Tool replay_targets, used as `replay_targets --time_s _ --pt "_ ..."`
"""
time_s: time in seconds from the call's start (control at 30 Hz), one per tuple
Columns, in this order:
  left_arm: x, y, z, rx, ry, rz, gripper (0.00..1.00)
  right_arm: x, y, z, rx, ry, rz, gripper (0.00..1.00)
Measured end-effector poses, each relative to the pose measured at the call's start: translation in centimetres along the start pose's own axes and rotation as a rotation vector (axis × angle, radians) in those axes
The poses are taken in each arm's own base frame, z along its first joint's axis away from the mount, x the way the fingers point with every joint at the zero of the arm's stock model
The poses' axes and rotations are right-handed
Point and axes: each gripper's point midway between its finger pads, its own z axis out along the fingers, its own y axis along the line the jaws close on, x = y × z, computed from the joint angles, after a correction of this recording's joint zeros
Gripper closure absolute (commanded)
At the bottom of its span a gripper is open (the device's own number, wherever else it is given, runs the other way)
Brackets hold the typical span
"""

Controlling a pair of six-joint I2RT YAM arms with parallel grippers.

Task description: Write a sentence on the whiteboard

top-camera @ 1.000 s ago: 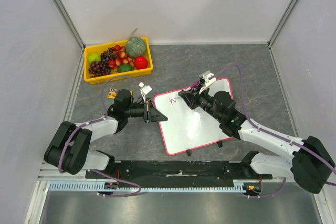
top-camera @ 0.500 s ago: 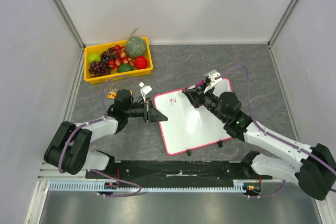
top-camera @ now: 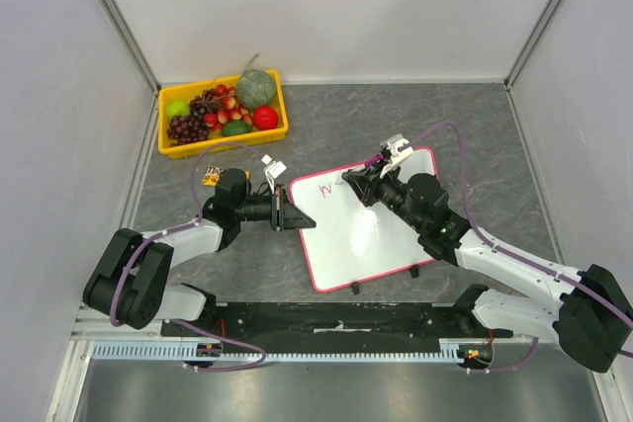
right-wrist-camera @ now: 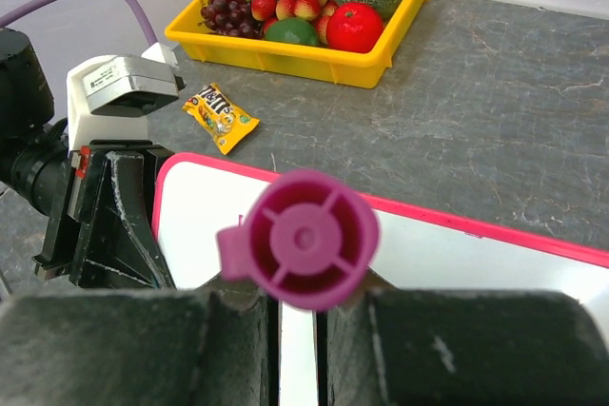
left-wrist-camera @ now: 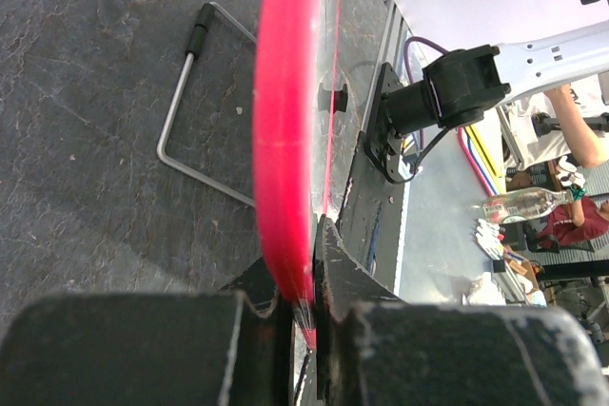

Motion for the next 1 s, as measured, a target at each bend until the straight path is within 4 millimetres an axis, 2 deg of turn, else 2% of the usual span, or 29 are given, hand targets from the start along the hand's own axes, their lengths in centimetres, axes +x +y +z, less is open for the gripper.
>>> replay_targets --time_s 0.57,1.0 --pt "0.0 0.0 0.0 -0.001 0.0 0.0 0.98 0.1 0.1 0.2 -0.007 -0.004 0.0 1.0" --pt "0.0 0.1 0.0 -0.002 -0.001 -0.001 0.98 1.1 0.7 -0.1 -0.05 0.015 0.009 1.0"
